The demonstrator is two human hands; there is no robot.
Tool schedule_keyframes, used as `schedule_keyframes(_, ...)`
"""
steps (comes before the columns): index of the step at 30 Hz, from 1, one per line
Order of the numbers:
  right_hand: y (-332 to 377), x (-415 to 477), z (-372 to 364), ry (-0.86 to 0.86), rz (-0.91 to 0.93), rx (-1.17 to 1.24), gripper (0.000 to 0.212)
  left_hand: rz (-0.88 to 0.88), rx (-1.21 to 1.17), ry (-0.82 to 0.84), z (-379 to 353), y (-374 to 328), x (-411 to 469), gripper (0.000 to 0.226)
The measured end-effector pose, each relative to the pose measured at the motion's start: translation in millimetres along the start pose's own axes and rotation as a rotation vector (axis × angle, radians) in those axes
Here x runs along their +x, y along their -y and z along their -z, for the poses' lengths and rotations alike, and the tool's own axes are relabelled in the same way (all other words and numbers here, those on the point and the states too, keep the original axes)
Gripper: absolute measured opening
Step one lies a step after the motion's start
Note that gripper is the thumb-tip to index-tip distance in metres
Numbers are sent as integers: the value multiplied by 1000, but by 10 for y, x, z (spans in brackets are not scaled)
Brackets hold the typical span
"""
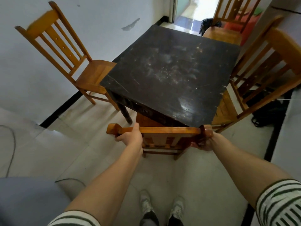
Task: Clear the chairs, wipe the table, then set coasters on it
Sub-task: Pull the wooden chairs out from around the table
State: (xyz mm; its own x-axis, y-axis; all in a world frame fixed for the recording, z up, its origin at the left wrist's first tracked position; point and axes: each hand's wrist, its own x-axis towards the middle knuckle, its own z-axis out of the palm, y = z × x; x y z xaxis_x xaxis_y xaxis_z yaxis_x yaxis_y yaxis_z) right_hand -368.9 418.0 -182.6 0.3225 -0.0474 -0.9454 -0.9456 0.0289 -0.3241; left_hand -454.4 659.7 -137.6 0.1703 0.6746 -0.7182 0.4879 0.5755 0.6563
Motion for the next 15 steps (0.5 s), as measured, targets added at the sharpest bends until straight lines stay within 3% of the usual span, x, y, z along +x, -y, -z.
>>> schedule_keyframes(6,-131,-39,-44,-51,71,198,34,-27,-29,52,-4,-22,32,102)
schedule_keyframes(8,-308,-70,-43,-87,128,223,25,-43,39,140,148,-23,-24,103)
schedule_keyframes(11,-674,-70,-107,-194,160,-56,21,-135,272,292,429,27,-65,81)
schedule_keyframes(13,-953,-95,-293,-179,177,-323,18,-218,486,369,718,0,29,61)
schedule_keyframes(15,-1162,-123,-592,-136,208,-646,18,-259,682,390,1055,-99,242,55)
